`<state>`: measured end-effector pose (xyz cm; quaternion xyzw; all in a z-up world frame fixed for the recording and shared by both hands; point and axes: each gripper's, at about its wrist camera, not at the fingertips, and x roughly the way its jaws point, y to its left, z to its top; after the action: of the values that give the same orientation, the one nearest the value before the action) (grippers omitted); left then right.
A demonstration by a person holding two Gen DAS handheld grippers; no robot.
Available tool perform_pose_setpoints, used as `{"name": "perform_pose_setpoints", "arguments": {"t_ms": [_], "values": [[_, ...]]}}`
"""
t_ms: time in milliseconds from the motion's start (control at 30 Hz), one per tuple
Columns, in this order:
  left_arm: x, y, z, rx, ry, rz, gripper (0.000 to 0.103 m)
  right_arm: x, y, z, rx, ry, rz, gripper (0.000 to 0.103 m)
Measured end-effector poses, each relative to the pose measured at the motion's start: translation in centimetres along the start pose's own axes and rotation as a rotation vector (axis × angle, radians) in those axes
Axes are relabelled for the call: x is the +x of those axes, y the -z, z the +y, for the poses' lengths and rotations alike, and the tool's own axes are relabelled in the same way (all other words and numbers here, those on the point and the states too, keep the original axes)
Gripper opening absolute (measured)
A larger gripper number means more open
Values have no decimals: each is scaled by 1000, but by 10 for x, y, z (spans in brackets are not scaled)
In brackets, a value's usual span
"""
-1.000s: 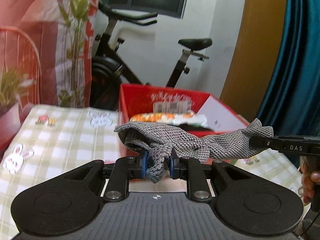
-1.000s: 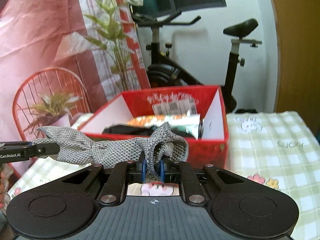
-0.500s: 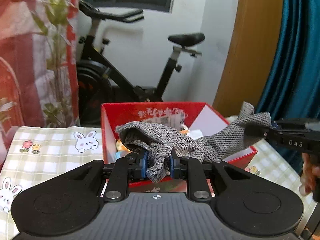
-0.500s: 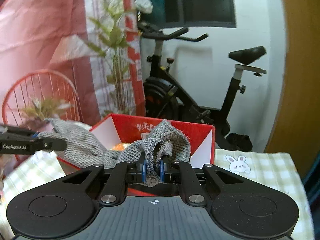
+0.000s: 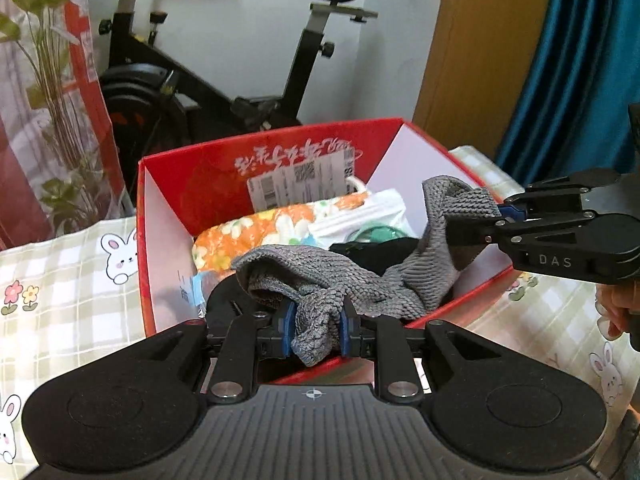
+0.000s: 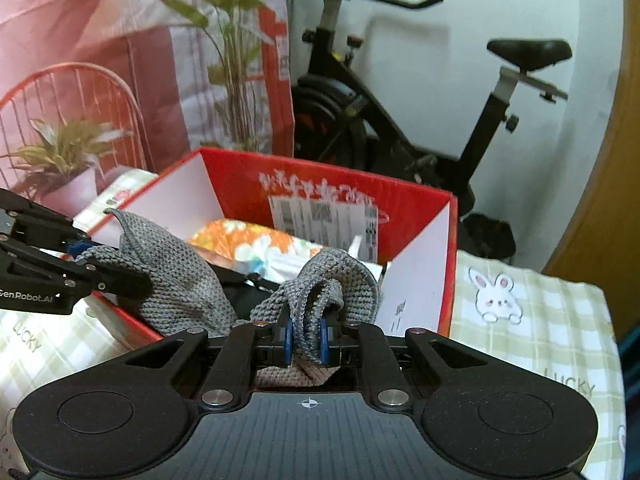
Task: Organize soft objects
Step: 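Lift the grey mesh cloth with both grippers and carry it over the box, then lower the grey cloth into the red box and open both grippers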
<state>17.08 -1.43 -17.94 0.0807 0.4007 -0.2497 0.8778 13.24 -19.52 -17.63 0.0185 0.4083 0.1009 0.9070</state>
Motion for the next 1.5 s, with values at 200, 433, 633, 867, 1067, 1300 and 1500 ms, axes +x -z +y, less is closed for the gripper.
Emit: {"name": "perform_pose_setpoints", "arguments": {"t_ms": [200, 433, 633, 867, 1067, 1300, 1500], "values": [[15, -6, 7, 0, -23, 33, 28, 19, 0, -4, 1, 8, 28, 11], [9, -12, 3, 24, -65, -13, 86, 31, -3, -1, -58, 59, 30, 20], [-4, -20, 1, 5, -133, -92, 103, 28, -7, 1, -88, 103, -25, 58], [-14, -19, -2, -9, -204, -132, 103, 14, -5, -3, -61, 115, -80, 93], [-24, -15, -6, -24, -220, -151, 103, 2, -4, -3, -46, 129, -105, 102], [-38, -3, -10, -71, -204, -168, 103, -20, -2, 1, -28, 125, -136, 102], [-51, 11, -17, -94, -224, -164, 103, -40, 10, 11, -6, 101, -148, 103]]}}
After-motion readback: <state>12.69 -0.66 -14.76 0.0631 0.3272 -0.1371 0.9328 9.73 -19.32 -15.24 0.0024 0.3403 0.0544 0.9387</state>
